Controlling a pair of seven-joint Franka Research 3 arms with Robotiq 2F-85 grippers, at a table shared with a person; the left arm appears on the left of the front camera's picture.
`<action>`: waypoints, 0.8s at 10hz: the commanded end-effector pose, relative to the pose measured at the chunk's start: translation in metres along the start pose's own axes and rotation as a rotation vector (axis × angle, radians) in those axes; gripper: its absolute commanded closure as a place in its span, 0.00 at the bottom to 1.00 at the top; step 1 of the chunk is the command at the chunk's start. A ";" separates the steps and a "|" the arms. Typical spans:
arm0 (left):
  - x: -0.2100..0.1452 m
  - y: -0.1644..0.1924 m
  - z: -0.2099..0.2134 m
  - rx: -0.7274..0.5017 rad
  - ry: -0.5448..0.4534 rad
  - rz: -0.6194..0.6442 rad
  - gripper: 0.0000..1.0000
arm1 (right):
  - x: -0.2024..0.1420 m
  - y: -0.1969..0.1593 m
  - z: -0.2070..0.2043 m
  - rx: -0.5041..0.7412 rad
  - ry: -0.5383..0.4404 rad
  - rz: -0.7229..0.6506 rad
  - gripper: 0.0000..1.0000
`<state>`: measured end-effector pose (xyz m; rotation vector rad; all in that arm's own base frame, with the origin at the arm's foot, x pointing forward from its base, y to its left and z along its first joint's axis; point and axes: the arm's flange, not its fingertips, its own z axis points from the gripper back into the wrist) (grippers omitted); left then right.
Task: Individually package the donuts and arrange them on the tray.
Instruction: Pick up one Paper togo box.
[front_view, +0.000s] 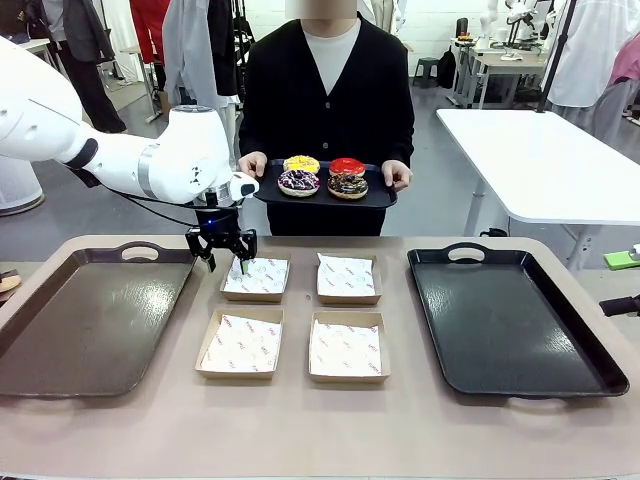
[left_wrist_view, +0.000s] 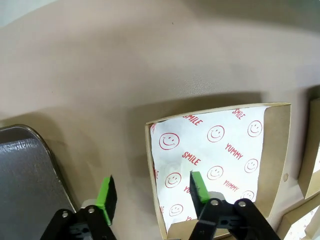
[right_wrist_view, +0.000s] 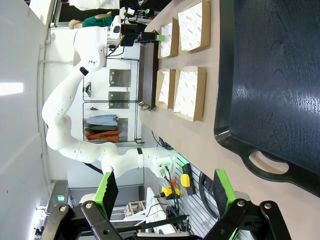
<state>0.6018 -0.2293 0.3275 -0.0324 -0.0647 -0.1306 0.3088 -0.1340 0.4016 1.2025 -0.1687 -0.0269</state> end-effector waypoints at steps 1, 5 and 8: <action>0.006 -0.004 0.001 0.033 -0.009 0.026 0.56 | 0.002 0.002 0.001 0.015 -0.006 -0.001 0.00; 0.006 -0.002 0.002 0.028 -0.009 0.029 1.00 | 0.002 0.002 0.001 0.015 -0.006 -0.001 0.00; 0.005 -0.001 0.004 0.027 -0.001 0.034 1.00 | 0.002 0.002 0.001 0.015 -0.006 -0.001 0.00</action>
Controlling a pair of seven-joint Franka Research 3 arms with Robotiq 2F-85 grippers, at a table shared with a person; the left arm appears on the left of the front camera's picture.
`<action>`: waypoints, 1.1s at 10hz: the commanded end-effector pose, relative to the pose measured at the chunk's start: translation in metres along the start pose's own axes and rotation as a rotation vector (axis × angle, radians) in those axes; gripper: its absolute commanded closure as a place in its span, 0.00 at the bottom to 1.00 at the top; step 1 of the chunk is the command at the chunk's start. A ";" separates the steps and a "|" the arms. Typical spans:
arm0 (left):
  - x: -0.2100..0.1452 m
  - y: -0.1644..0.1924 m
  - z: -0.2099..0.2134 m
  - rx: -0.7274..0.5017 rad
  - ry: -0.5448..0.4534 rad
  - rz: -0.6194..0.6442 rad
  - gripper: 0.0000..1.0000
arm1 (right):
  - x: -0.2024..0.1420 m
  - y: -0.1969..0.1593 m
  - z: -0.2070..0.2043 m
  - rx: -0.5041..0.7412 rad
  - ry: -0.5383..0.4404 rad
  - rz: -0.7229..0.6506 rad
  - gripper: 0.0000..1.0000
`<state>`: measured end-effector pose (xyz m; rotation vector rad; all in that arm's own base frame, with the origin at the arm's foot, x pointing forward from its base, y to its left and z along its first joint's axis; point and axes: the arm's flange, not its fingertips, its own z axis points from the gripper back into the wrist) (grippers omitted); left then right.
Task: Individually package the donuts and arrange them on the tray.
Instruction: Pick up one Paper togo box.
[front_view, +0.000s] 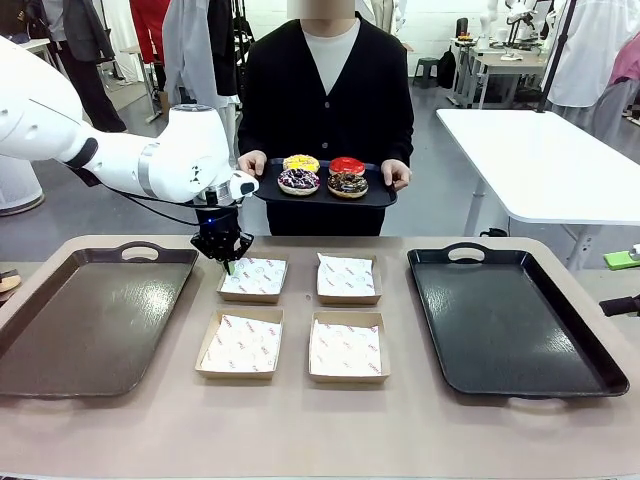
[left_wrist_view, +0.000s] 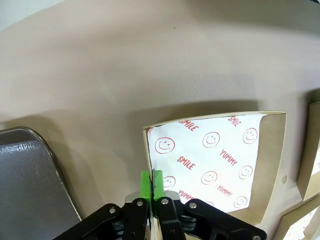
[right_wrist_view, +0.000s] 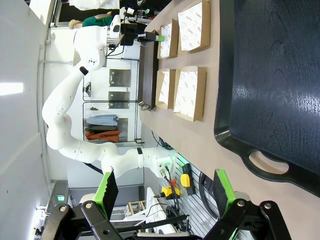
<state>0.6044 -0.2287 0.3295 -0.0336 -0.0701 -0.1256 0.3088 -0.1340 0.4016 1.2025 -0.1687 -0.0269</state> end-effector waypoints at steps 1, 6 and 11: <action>0.002 -0.002 0.003 0.031 0.006 0.023 1.00 | 0.002 0.002 0.001 0.015 -0.006 -0.001 0.00; -0.015 -0.008 0.103 -0.001 0.014 -0.020 1.00 | 0.002 0.002 0.001 0.015 -0.006 -0.001 0.00; -0.023 -0.014 0.191 0.001 -0.075 0.037 1.00 | 0.002 0.002 0.001 0.015 -0.006 -0.001 0.00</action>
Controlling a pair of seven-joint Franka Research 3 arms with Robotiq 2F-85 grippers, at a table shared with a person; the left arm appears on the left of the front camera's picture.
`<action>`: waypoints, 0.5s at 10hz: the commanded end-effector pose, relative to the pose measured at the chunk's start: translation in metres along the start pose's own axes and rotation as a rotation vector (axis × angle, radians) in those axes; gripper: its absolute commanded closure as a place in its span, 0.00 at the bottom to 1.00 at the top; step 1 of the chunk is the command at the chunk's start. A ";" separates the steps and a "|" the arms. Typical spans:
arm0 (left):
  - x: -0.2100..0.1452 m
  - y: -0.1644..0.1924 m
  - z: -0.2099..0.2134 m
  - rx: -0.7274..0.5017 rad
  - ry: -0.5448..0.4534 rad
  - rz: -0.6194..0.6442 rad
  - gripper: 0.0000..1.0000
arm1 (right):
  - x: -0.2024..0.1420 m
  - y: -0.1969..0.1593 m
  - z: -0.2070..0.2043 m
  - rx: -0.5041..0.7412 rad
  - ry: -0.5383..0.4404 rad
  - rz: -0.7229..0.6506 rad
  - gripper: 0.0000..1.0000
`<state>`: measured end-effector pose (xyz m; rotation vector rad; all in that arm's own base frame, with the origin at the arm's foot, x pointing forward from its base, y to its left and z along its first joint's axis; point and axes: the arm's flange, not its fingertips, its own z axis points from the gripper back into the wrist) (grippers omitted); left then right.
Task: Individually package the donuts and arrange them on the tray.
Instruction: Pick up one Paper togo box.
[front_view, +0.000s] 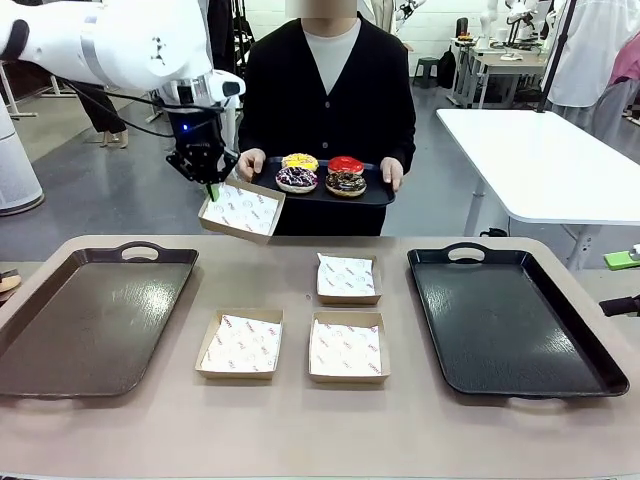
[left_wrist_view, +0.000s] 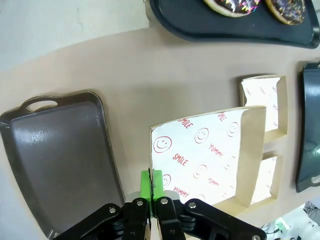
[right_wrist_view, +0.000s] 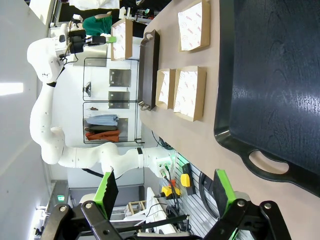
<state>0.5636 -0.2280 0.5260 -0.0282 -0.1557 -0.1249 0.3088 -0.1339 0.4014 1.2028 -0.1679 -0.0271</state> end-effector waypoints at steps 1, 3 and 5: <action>0.007 -0.006 -0.015 0.000 0.034 0.038 1.00 | 0.002 0.002 0.001 0.015 -0.006 0.000 0.00; 0.000 0.000 0.000 0.000 0.000 0.000 1.00 | 0.002 0.002 0.001 0.015 -0.006 0.000 0.00; 0.000 0.000 0.000 0.000 0.000 0.000 1.00 | 0.002 0.002 0.001 0.015 -0.006 0.000 0.00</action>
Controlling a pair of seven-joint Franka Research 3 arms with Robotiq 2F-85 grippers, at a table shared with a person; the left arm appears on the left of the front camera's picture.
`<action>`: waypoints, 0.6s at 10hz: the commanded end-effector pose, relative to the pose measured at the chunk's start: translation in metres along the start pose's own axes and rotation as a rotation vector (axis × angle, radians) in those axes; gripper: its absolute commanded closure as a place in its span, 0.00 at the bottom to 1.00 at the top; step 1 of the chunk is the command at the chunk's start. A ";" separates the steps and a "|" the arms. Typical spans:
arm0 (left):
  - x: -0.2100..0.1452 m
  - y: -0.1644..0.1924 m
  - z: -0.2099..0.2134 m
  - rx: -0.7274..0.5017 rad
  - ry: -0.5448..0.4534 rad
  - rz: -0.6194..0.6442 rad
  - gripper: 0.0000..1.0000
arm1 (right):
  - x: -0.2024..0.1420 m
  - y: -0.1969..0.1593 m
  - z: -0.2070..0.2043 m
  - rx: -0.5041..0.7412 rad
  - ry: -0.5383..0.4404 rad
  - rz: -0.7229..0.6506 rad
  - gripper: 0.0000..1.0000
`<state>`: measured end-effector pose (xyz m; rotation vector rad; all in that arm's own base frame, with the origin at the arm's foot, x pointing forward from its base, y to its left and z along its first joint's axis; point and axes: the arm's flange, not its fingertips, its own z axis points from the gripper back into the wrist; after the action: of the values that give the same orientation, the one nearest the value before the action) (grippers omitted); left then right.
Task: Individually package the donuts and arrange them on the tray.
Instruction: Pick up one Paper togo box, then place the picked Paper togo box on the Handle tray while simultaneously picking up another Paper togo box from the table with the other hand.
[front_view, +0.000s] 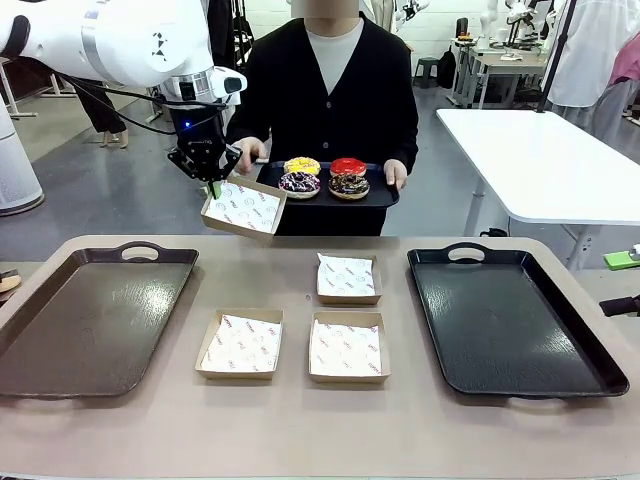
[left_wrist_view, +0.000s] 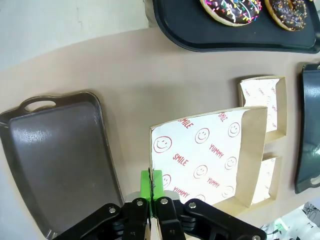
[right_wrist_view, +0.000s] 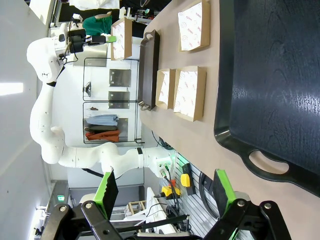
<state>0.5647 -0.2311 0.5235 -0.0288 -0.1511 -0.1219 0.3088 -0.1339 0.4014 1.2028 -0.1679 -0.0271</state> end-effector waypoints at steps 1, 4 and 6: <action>-0.001 0.003 0.003 0.001 -0.005 -0.003 1.00 | 0.002 0.002 0.001 0.015 -0.006 0.000 0.00; -0.001 0.003 0.003 0.001 -0.005 -0.003 1.00 | 0.002 0.002 0.001 0.015 -0.006 0.000 0.00; -0.001 0.003 0.003 0.001 -0.005 -0.003 1.00 | 0.002 0.002 0.001 0.015 -0.006 0.000 0.00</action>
<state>0.5647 -0.2311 0.5236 -0.0289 -0.1512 -0.1219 0.3088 -0.1339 0.4014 1.2028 -0.1679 -0.0271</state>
